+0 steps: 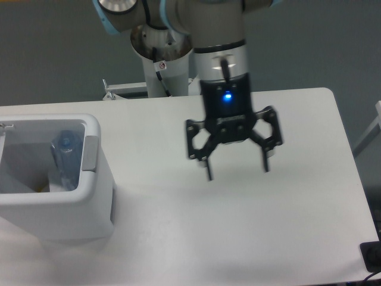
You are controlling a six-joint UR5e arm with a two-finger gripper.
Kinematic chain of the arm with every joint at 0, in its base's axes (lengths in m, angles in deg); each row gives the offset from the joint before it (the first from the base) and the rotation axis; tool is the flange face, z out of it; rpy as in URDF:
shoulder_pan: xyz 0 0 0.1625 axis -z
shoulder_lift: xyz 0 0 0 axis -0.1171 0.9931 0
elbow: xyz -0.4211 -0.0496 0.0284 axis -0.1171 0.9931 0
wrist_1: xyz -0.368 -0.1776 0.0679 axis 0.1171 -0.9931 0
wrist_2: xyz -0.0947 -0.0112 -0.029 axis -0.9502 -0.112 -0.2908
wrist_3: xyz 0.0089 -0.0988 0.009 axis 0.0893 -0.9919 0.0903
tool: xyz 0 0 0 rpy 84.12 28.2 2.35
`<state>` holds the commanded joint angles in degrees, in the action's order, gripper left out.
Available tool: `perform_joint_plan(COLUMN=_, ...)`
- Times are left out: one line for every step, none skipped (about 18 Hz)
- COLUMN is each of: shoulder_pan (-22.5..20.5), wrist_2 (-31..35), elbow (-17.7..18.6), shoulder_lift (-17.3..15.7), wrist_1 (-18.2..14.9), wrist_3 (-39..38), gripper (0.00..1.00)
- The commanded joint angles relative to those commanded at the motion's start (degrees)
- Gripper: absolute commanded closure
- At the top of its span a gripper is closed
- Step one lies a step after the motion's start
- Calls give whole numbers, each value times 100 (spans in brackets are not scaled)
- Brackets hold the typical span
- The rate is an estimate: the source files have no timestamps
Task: Place the trash in the trash can
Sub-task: 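Open the gripper to release the bottle and raise it away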
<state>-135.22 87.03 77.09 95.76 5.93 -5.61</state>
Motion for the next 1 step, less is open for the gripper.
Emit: perform_joint_plan(shoulder_pan=-148, wrist_2=10, elbow=158, shoulder_lift=-123, wrist_1=-45, wrist_3=473, gripper=0)
